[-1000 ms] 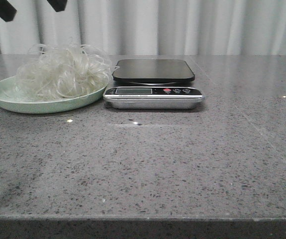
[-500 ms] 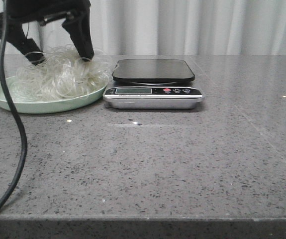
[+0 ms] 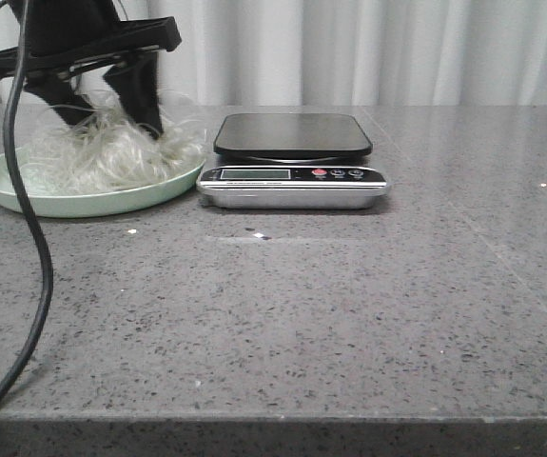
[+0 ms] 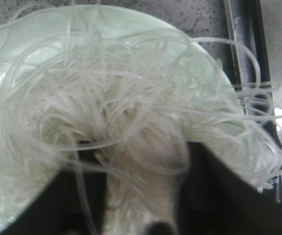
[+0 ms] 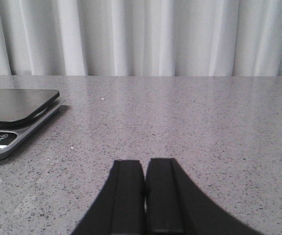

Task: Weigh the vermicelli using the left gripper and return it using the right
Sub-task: 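Lower the left gripper onto the vermicelli pile and close it, then carry the vermicelli with the left gripper onto the scale and release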

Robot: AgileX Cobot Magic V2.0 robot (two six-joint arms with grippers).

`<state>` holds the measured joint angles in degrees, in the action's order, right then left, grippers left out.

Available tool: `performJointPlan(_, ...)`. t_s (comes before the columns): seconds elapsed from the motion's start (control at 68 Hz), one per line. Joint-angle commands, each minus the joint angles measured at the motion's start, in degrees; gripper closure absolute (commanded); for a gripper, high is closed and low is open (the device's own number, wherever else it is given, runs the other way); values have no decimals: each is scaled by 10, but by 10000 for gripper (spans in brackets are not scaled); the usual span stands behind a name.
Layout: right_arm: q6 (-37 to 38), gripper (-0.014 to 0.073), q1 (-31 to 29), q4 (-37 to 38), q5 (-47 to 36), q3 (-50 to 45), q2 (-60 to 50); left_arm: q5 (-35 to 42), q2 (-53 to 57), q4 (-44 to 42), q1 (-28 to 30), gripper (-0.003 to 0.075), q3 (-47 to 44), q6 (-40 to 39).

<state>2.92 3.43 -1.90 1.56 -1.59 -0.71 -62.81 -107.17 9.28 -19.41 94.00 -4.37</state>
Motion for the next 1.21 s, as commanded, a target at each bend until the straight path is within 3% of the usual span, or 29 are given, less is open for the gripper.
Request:
performJointPlan(0.0,-3,427,-1,8,-43,5,-9,-39,12,-13,-5,559,19,5)
performJointPlan(0.118,-3,427,-1,8,-43,5,-9,-58,14,-13,-5,597,74,12)
performJointPlan(0.441,-3,427,-1,8,-43,5,-9,-58,26,8,-48,594,250,14)
performJointPlan(0.868,-3,427,-1,8,-43,5,-9,55,-45,34,-134,591,259,25)
performJointPlan(1.015,-3,427,-1,8,-43,5,-9,48,-75,33,-143,499,259,25)
performJointPlan(1.191,-3,427,-1,8,-43,5,-9,24,-82,32,-141,224,261,24)
